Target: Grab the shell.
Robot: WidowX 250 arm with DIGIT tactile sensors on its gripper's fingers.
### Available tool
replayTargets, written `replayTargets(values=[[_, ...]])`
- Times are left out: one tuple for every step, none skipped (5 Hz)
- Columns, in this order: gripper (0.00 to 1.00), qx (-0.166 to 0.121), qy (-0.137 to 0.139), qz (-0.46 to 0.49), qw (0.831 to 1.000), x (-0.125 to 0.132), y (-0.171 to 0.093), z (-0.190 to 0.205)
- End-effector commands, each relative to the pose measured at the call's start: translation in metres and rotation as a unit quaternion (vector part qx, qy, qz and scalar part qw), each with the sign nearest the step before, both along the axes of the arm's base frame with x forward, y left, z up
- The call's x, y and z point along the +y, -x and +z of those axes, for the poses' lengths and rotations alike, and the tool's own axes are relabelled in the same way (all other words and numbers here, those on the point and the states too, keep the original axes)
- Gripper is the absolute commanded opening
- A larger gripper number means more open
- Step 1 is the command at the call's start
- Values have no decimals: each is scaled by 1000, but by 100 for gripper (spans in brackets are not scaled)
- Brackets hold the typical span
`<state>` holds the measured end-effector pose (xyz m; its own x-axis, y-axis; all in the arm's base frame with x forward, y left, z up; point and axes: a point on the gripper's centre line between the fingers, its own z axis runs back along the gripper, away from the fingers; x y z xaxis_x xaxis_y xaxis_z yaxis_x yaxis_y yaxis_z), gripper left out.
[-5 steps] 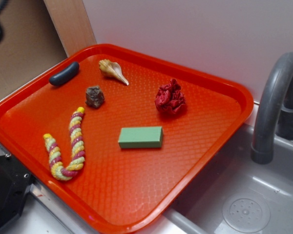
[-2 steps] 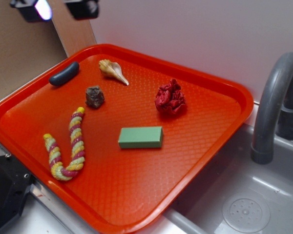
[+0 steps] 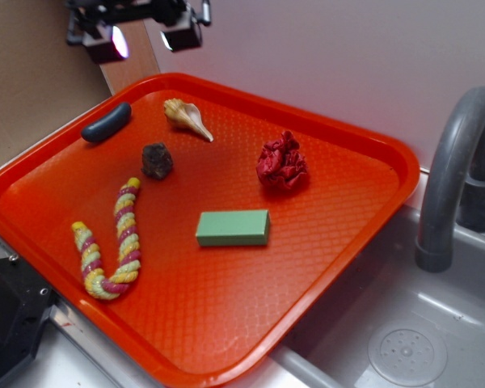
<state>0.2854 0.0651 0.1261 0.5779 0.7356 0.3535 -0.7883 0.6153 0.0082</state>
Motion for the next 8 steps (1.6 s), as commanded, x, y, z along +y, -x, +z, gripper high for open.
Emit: replayTargets(values=[[100, 3, -20, 29, 999, 41, -16, -39], [100, 1, -23, 21, 1000, 47, -21, -61], [100, 5, -19, 1, 1000, 47, -23, -78], [0, 6, -24, -21, 999, 47, -23, -86], [0, 0, -24, -40, 999, 44, -19, -85], [0, 20, -31, -82, 996, 37, -17, -75], [0, 71, -43, -169, 982, 19, -19, -39], [0, 71, -38, -237, 968, -2, -8, 10]])
